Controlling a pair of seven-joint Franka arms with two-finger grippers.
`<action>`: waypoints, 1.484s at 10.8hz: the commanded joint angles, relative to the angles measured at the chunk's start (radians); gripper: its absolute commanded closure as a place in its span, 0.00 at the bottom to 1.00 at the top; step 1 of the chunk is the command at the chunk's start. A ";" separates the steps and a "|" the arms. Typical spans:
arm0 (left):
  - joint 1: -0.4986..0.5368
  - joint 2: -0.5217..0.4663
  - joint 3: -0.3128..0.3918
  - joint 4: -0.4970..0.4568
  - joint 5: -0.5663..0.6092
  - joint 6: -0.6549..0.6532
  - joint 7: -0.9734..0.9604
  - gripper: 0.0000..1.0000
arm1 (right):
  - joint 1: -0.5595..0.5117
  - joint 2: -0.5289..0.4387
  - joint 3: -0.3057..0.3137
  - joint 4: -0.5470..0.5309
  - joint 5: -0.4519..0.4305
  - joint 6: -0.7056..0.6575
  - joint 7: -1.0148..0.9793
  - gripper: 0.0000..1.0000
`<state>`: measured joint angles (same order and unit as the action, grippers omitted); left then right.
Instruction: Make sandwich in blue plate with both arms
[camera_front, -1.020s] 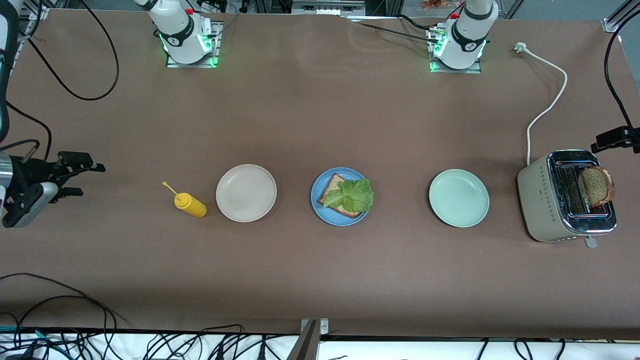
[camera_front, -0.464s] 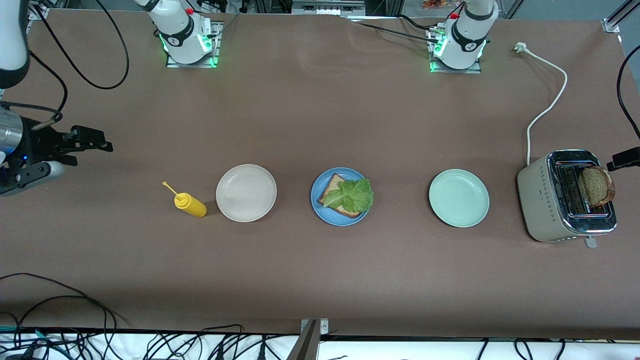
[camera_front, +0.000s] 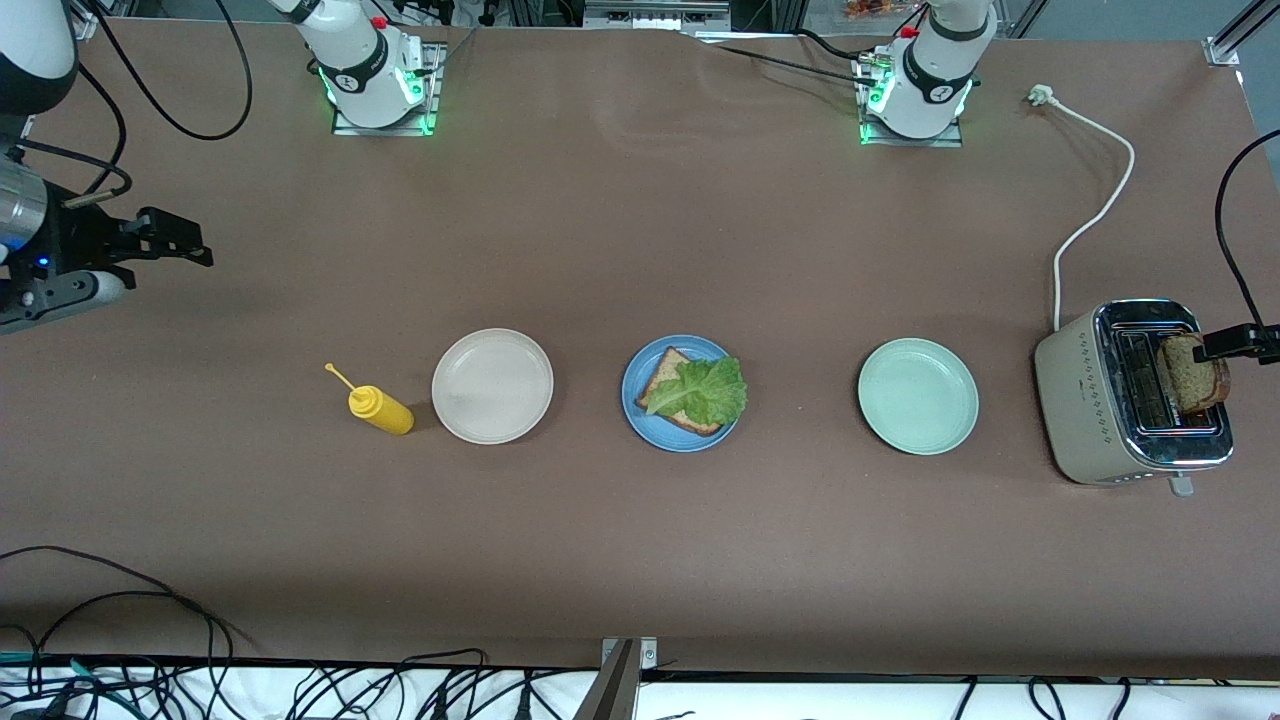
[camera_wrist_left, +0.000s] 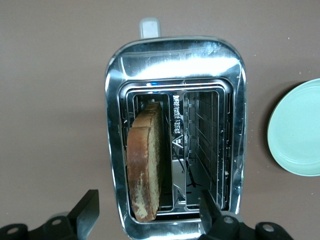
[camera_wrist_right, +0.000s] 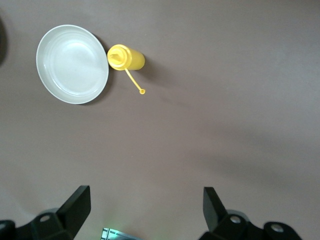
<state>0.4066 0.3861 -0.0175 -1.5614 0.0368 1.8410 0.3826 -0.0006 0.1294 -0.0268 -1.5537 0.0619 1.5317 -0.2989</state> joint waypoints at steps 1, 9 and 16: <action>0.018 0.051 -0.010 0.023 -0.006 0.036 0.024 0.32 | -0.006 -0.023 -0.010 -0.022 -0.042 0.024 0.004 0.00; 0.018 0.018 -0.009 0.035 0.008 -0.031 0.016 1.00 | -0.001 -0.022 -0.004 0.024 -0.063 -0.016 0.127 0.00; 0.000 -0.076 -0.136 0.239 0.011 -0.354 0.041 1.00 | -0.001 -0.017 -0.048 0.044 -0.077 0.039 0.127 0.00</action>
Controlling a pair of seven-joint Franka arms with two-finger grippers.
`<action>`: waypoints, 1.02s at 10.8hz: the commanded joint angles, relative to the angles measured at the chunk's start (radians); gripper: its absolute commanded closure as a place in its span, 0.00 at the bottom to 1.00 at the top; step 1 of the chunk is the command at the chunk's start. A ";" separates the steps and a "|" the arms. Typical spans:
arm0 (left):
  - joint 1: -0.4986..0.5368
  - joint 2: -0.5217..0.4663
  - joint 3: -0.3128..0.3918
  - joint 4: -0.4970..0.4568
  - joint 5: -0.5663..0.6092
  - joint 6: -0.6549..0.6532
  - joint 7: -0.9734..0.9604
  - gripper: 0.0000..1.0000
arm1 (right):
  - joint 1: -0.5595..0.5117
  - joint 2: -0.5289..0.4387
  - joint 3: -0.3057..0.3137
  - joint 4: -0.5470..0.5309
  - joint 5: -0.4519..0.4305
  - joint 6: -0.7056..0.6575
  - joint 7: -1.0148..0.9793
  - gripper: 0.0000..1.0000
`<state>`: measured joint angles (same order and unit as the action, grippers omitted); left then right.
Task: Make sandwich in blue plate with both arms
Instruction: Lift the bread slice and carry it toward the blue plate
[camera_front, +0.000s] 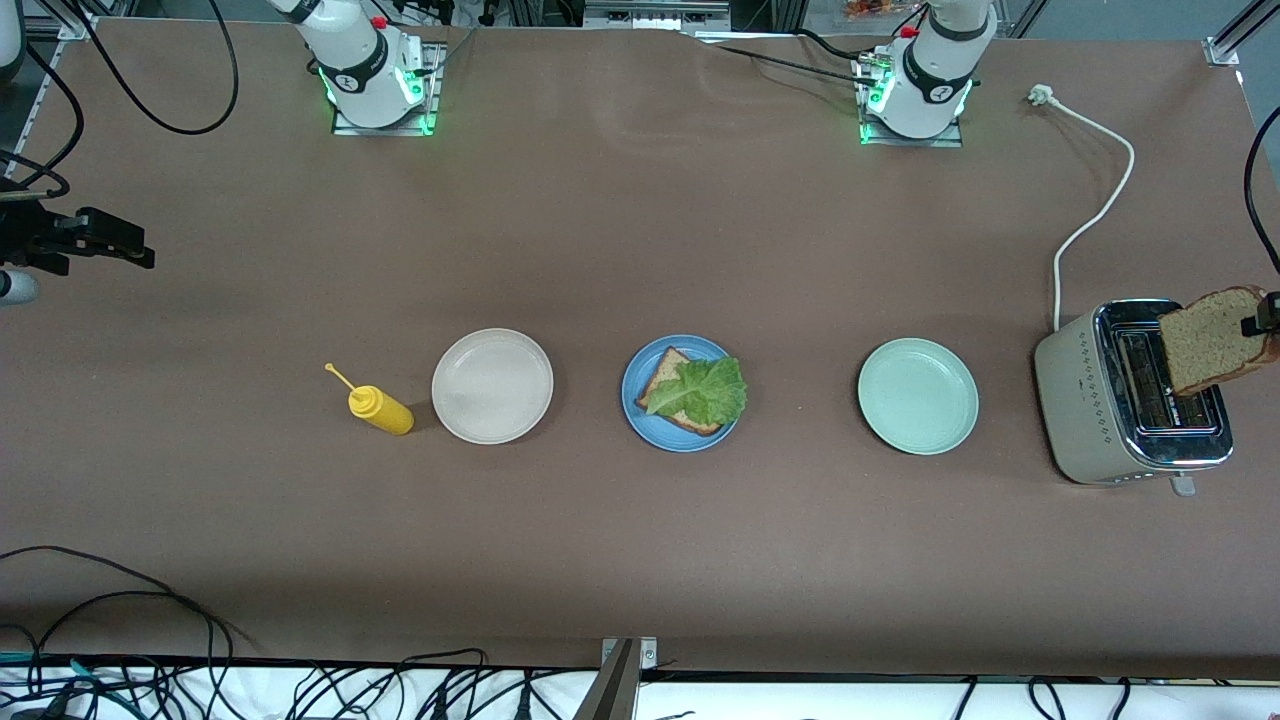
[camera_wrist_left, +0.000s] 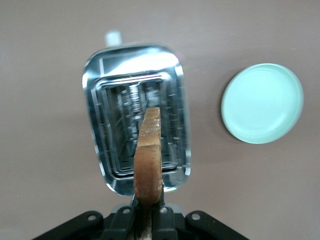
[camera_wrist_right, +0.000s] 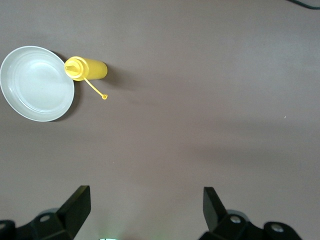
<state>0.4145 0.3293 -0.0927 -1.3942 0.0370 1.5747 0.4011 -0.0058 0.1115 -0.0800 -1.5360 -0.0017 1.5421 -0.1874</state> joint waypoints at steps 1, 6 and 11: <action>-0.013 -0.032 -0.091 0.072 0.007 -0.116 0.027 1.00 | 0.004 0.000 0.005 0.031 -0.011 0.038 0.016 0.00; -0.014 -0.024 -0.349 0.061 -0.067 -0.186 -0.060 1.00 | 0.004 0.002 0.009 0.036 -0.007 0.039 0.016 0.00; -0.179 0.109 -0.368 0.060 -0.299 -0.167 -0.133 1.00 | 0.004 0.005 0.008 0.036 -0.006 0.056 0.016 0.00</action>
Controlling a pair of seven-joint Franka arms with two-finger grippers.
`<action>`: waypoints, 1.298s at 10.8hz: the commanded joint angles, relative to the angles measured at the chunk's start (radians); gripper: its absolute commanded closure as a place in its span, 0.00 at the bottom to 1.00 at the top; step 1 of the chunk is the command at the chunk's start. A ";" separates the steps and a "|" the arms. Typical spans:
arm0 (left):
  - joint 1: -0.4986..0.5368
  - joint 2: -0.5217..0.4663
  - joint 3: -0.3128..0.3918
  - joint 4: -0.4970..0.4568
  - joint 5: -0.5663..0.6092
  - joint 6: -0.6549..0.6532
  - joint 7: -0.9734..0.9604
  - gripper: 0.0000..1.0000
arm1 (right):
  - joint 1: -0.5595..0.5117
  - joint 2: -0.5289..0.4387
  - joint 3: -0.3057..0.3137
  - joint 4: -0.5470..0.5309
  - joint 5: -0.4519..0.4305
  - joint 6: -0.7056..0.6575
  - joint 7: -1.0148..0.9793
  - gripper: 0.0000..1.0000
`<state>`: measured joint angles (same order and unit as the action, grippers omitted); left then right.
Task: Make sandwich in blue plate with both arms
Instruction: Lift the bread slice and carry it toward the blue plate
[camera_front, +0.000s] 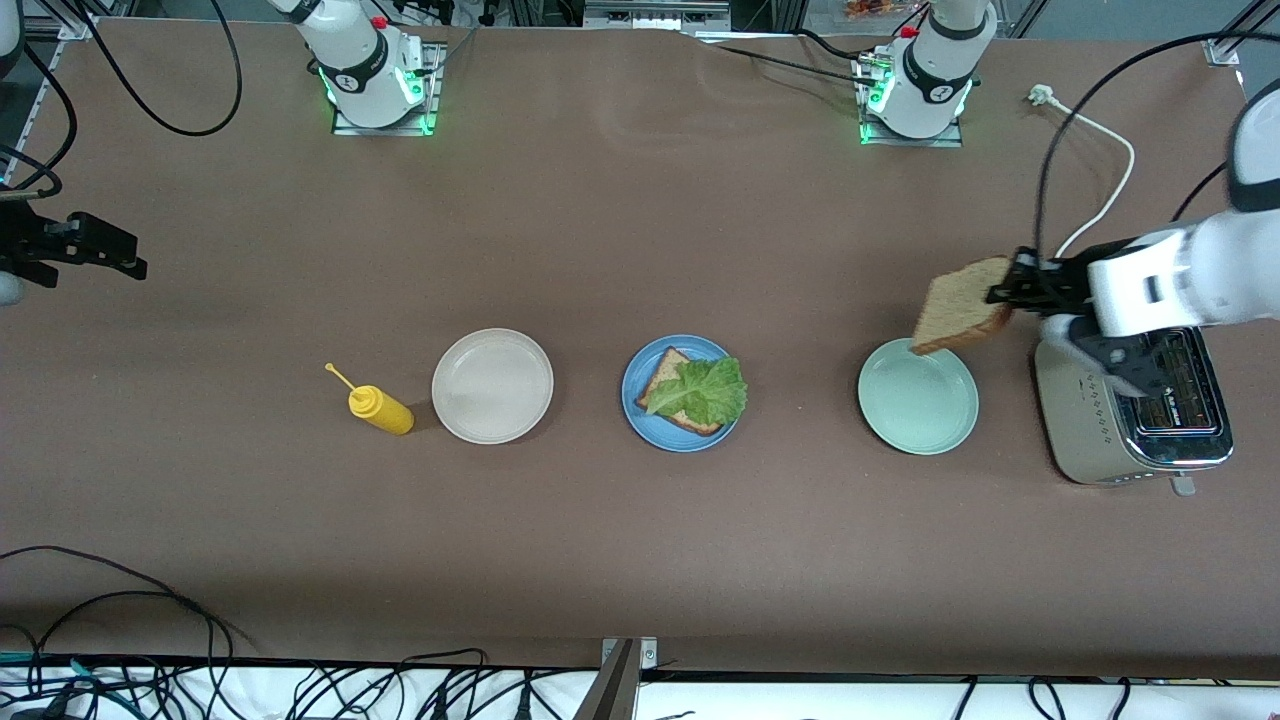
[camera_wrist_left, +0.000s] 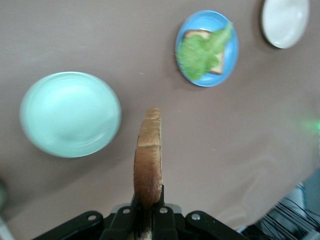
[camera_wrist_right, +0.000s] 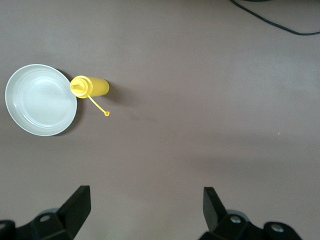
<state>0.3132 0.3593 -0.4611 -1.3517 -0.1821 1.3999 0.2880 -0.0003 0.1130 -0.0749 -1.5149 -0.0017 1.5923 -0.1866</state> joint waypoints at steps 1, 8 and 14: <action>-0.120 0.120 0.001 0.023 -0.123 0.020 -0.021 1.00 | -0.001 0.007 0.003 0.015 -0.004 0.006 0.015 0.00; -0.313 0.331 0.002 0.014 -0.416 0.439 -0.003 1.00 | -0.001 0.008 0.003 0.013 0.000 0.014 0.016 0.00; -0.352 0.481 0.002 -0.032 -0.415 0.591 0.164 1.00 | -0.001 0.014 0.003 0.013 0.000 0.020 0.016 0.00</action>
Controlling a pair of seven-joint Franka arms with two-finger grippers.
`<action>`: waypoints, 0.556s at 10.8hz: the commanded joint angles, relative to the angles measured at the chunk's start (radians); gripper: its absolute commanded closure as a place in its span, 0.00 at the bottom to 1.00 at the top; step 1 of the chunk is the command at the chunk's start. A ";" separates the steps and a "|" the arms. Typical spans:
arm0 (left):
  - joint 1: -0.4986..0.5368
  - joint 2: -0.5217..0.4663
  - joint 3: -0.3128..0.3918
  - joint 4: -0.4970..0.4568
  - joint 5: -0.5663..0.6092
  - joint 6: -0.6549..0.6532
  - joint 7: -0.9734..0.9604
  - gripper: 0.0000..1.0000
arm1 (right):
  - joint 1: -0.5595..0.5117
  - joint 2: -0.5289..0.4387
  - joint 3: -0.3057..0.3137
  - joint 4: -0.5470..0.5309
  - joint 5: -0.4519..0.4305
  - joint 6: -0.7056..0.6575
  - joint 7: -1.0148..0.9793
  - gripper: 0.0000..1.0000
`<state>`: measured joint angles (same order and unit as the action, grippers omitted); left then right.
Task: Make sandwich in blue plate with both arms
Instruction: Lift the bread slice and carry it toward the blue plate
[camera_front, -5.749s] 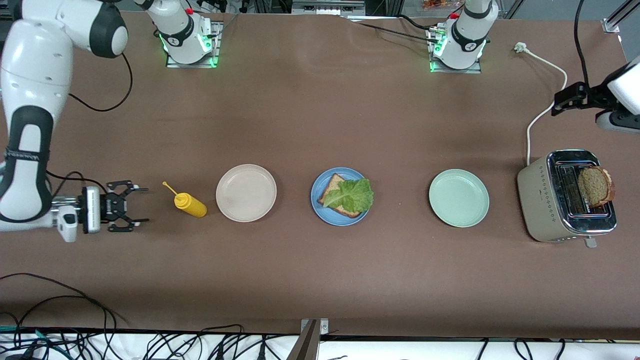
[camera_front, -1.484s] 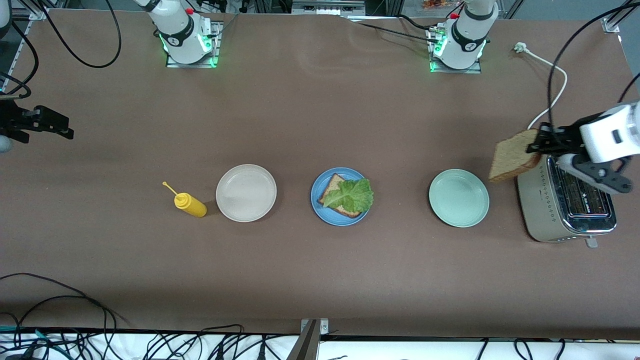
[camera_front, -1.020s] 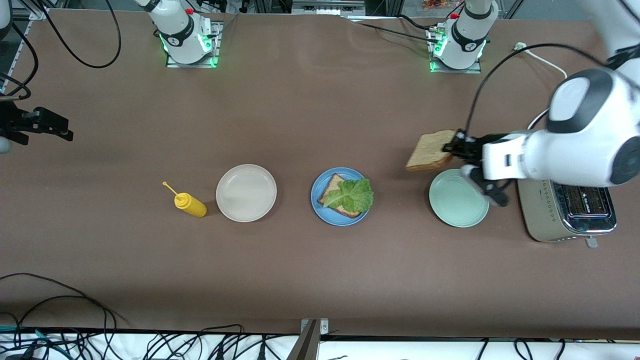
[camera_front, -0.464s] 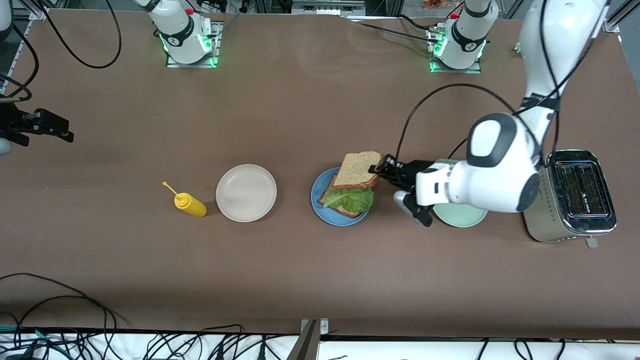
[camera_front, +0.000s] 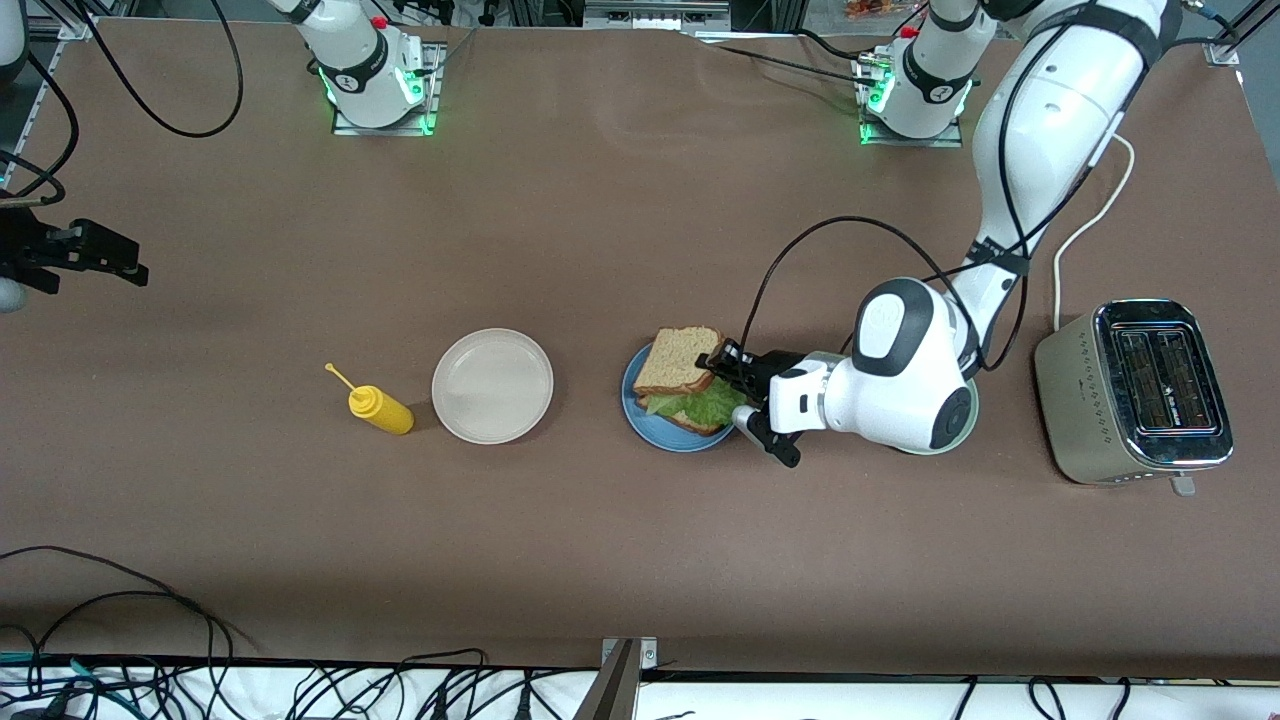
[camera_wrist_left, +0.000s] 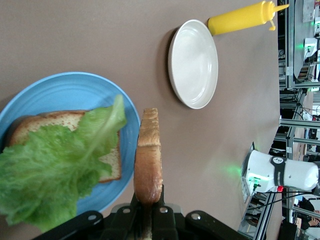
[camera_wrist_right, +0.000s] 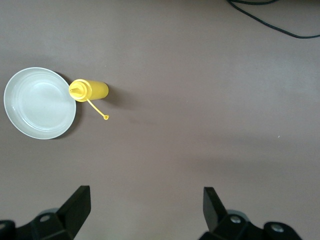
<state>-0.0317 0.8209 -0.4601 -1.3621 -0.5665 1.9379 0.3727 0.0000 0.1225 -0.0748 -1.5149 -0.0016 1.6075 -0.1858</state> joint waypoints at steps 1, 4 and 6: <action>-0.010 0.036 0.001 -0.032 -0.030 0.085 0.112 1.00 | -0.002 0.005 0.003 0.013 0.000 0.006 0.016 0.00; -0.005 0.054 0.008 -0.032 -0.013 0.107 0.170 0.17 | -0.002 0.005 0.001 0.015 0.000 0.008 0.016 0.00; 0.004 0.044 0.008 -0.032 -0.010 0.099 0.172 0.00 | -0.002 0.005 0.001 0.015 0.003 0.012 0.016 0.00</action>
<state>-0.0364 0.8825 -0.4566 -1.3911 -0.5665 2.0384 0.5141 -0.0001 0.1231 -0.0749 -1.5149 -0.0016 1.6136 -0.1854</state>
